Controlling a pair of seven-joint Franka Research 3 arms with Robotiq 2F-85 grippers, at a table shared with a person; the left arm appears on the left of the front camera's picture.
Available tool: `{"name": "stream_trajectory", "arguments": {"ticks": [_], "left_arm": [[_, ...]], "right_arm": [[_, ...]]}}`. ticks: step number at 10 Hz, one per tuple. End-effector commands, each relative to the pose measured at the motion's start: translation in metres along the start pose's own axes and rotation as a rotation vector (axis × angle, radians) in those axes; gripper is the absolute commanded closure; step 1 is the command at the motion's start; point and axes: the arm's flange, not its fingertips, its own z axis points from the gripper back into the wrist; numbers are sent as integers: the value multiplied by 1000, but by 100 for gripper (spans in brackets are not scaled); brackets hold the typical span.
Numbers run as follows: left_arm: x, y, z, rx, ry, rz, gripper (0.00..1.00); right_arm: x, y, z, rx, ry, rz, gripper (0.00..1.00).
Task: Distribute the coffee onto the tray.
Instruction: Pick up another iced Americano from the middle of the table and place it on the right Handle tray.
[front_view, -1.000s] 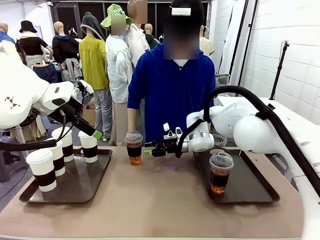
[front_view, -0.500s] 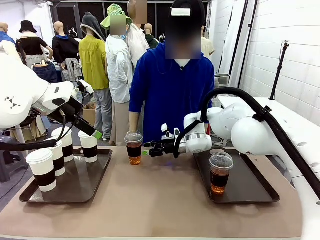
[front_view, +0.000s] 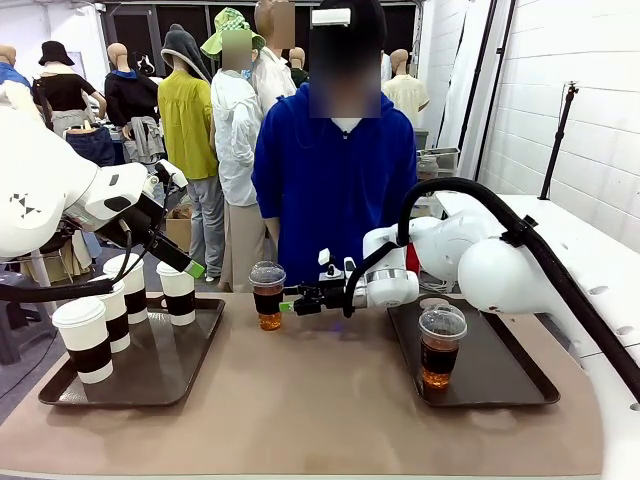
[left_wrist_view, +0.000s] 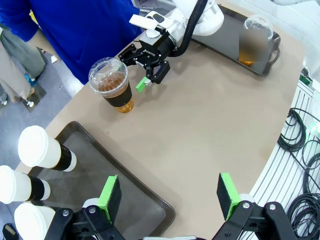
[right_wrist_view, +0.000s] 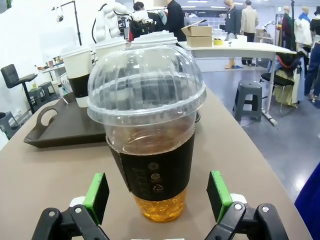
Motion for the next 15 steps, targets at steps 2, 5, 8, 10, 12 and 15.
{"name": "stream_trajectory", "arguments": {"ticks": [2,5,8,10,12,15], "left_arm": [[-1,1,1,-4,-4,4,0],[-1,1,1,-4,-4,4,0],[-1,1,1,-4,-4,4,0],[-1,1,1,-4,-4,4,0],[-1,1,1,-4,-4,4,0],[-1,1,1,-4,-4,4,0]], "right_arm": [[1,-7,-13,-45,-27,-9,0],[1,-10,-24,-35,-29,-20,0],[1,-10,-35,-6,-36,-33,0],[0,-11,-44,8,-33,-42,0],[1,-11,-50,20,-42,-44,0],[1,-11,-51,64,-43,-79,2]]}}
